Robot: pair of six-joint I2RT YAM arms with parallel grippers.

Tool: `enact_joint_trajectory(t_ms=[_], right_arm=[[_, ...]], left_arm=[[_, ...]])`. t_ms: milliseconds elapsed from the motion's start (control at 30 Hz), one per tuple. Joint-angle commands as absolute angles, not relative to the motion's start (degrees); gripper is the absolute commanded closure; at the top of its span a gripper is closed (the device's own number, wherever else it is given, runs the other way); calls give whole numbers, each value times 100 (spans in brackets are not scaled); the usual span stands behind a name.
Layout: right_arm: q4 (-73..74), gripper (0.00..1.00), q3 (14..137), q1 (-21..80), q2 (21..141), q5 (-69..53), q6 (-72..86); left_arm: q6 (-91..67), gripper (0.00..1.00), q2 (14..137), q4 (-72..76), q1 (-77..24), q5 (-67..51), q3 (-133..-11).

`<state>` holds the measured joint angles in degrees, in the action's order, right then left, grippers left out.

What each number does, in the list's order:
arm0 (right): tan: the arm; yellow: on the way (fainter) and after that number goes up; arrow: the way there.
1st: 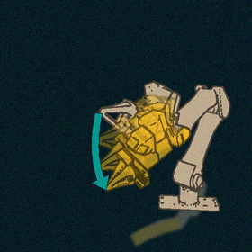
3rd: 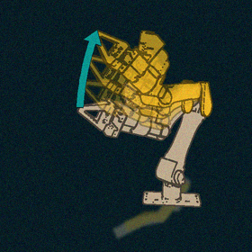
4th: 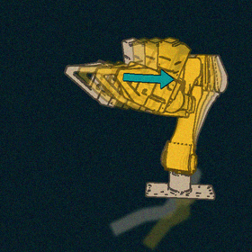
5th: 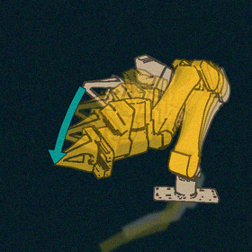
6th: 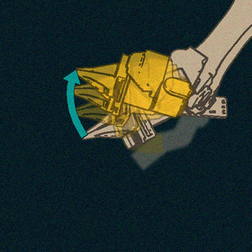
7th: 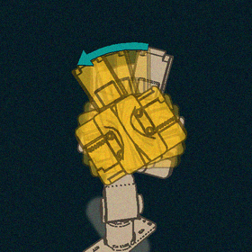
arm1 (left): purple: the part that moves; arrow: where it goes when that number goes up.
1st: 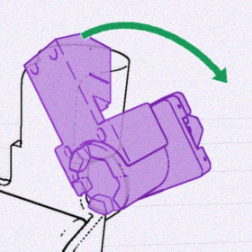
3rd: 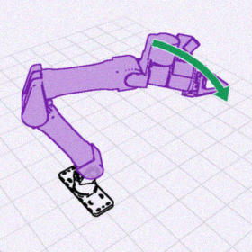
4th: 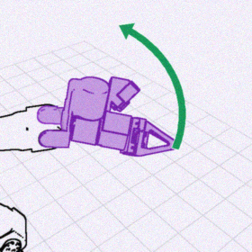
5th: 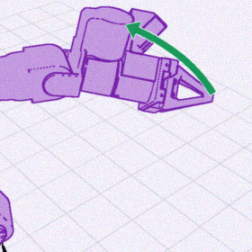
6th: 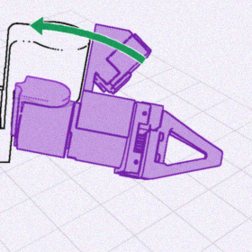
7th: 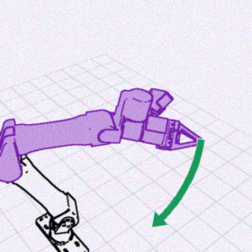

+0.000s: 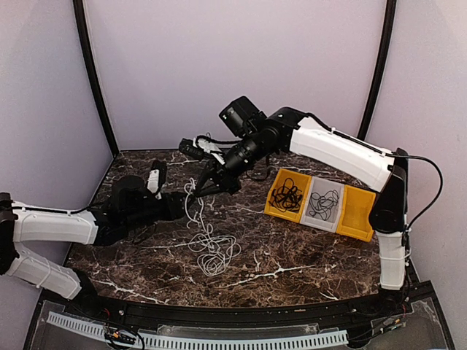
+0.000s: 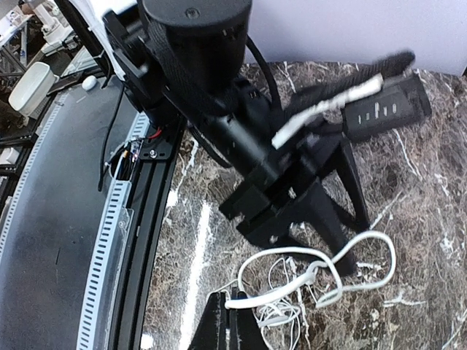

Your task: Untangle the cables

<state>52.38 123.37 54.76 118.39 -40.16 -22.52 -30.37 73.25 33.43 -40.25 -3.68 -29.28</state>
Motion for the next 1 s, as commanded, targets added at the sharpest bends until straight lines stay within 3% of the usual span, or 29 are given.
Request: enact_joint_trajectory(t_ms=[0, 167, 300, 567, 767, 967], right_arm=[[5121, 100, 12094, 5512, 11543, -3651, -2325], [5071, 100, 12106, 5495, 11536, -3546, -2246], [5058, 100, 12078, 5493, 11536, -3482, -2234], [5028, 100, 12043, 5484, 11504, -3430, -2213], [5017, 100, 12033, 5485, 11518, -3403, -2202], [4992, 100, 11927, 5484, 11503, -3358, -2221]], left_arm=[[-4049, 43, 6551, 1046, -4017, 1208, -3016], [-4459, 37, 4900, 1471, -4022, 1200, -2064], [-4115, 29, 4178, 2508, -4025, 346, -1459], [-3818, 28, 5540, 3347, -4043, -1214, -1773], [-4023, 33, 6673, 4480, -4050, -2137, -2035], [-4352, 39, 7137, 4956, -4052, -2109, -2041]])
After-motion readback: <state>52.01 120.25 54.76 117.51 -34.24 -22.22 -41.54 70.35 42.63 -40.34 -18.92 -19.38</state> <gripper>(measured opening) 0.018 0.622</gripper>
